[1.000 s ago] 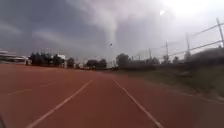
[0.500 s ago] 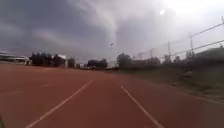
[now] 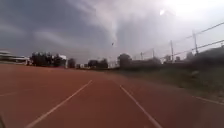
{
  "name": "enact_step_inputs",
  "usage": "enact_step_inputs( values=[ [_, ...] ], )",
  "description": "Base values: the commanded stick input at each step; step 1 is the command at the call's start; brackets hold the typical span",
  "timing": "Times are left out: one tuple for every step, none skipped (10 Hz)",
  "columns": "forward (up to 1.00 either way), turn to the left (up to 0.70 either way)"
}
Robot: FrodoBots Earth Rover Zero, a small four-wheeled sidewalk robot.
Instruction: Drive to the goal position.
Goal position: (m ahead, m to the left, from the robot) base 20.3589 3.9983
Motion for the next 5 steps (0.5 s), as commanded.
enact_step_inputs(
  values=[
    [0.70,0.00],
    [0.70,0.00],
    [0.70,0.00],
    [0.70,0.00],
    [0.70,0.00]
  ],
)
